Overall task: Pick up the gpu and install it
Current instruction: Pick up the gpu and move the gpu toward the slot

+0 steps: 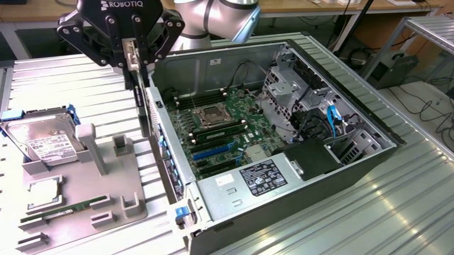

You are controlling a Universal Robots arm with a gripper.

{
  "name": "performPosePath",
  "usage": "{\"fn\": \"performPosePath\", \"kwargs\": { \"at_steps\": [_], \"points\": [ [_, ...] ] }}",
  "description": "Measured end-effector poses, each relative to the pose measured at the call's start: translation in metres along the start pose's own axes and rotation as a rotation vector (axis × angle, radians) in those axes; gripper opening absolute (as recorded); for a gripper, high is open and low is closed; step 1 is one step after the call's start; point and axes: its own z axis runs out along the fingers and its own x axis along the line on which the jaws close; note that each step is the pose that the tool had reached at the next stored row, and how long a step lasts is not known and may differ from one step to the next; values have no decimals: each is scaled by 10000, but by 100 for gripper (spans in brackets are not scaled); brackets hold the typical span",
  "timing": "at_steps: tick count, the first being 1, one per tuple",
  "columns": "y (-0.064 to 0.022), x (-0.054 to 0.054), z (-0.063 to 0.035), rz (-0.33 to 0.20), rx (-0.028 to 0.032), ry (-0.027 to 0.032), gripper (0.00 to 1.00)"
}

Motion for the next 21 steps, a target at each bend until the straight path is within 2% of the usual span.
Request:
{"fn": "performPosePath", "kwargs": {
  "at_steps": [21],
  "points": [
    [6,-86,2,-2,36,-2,26]
  ]
}}
